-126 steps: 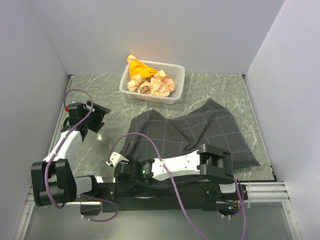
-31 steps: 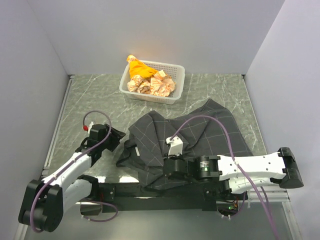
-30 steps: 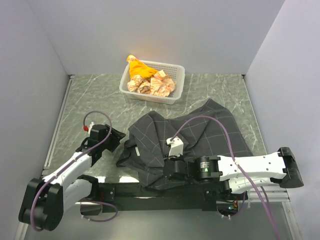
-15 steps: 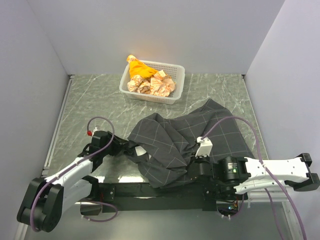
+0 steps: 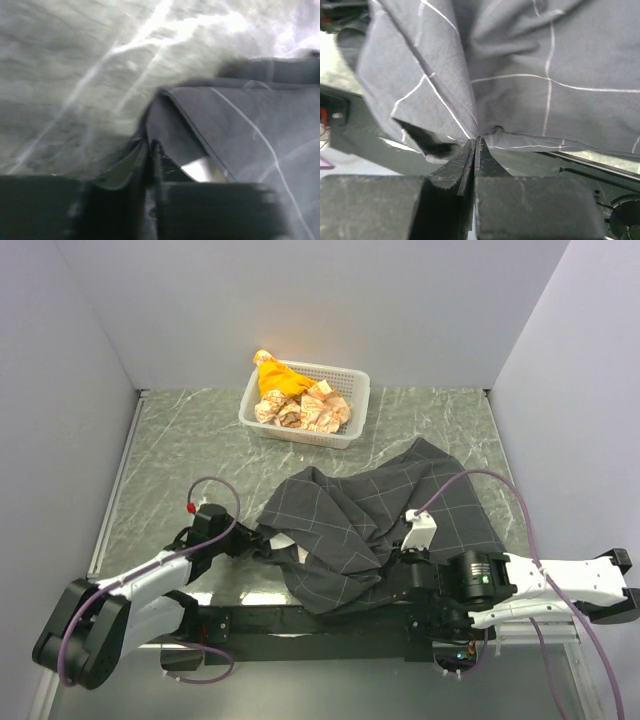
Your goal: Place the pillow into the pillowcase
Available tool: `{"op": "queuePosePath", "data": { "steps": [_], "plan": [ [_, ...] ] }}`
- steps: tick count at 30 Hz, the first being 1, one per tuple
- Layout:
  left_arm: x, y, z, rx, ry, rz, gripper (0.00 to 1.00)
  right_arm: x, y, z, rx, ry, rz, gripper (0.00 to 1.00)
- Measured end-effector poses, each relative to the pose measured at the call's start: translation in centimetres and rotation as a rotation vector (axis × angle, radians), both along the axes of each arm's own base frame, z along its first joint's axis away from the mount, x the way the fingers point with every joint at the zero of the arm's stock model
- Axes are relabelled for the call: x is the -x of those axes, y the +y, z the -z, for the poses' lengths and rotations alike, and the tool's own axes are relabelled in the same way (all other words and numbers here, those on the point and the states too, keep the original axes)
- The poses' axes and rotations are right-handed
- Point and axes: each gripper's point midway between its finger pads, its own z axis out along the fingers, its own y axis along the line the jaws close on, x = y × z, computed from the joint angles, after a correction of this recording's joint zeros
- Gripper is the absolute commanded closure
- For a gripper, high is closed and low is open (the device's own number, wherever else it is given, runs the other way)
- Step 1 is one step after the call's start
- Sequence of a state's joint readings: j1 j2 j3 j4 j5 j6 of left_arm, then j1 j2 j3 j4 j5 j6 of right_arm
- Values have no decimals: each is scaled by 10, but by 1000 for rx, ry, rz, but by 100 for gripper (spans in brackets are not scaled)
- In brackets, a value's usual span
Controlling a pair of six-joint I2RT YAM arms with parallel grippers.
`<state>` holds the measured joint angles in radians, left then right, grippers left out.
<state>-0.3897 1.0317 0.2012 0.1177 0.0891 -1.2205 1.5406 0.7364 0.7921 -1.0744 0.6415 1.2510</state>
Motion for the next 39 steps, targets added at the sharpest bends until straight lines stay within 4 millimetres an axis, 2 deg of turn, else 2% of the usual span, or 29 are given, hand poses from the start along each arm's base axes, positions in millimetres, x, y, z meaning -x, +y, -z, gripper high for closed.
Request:
{"op": "queuePosePath", "data": {
  "steps": [2, 4, 7, 10, 12, 15, 17, 20, 22, 24, 26, 30, 31, 32, 34, 35, 36, 38, 39],
  "plan": [
    [-5, 2, 2, -31, 34, -16, 99, -1, 4, -14, -14, -15, -17, 100],
    [-22, 1, -8, -49, 40, -32, 99, -3, 13, -35, -45, -39, -40, 100],
    [-71, 4, -48, -44, -30, -81, 99, -6, 30, -72, -101, -85, -81, 100],
    [-121, 25, -97, -32, -135, -162, 99, -7, 46, -100, -127, -128, -127, 100],
    [-143, 43, -123, -35, -191, -203, 99, -8, 59, -114, -131, -155, -161, 100],
    [-165, 61, -151, -57, -238, -221, 99, -6, 82, -127, -136, -177, -216, 100],
    [-167, 65, -154, -72, -246, -219, 99, -4, 97, -121, -115, -179, -247, 100],
    [-159, 77, -142, -79, -219, -229, 99, 2, 114, -100, -84, -156, -303, 100],
    [-154, 96, -127, -74, -180, -265, 99, 4, 125, -88, -63, -141, -340, 100],
    [-152, 113, -118, -68, -143, -301, 99, 2, 147, -86, -36, -138, -374, 100],
    [-158, 129, -116, -68, -113, -324, 99, -3, 174, -93, -28, -142, -401, 100],
    [-191, 145, -135, -58, -121, -315, 99, -25, 257, -144, -150, -184, -471, 100],
    [-198, 150, -141, -56, -129, -311, 96, -33, 277, -156, -179, -201, -484, 100],
    [-203, 156, -148, -54, -138, -309, 76, -43, 297, -169, -215, -223, -494, 100],
    [-209, 173, -161, -75, -150, -313, 36, -58, 332, -179, -262, -246, -524, 98],
    [-212, 186, -173, -87, -163, -330, 24, -64, 351, -179, -284, -255, -548, 93],
    [-213, 198, -181, -114, -181, -340, 22, -68, 367, -173, -297, -253, -575, 74],
    [-211, 223, -201, -156, -214, -379, 10, -75, 393, -152, -293, -233, -620, 54],
    [-208, 233, -208, -178, -230, -395, 10, -77, 404, -136, -283, -217, -646, 44]
  ]
}}
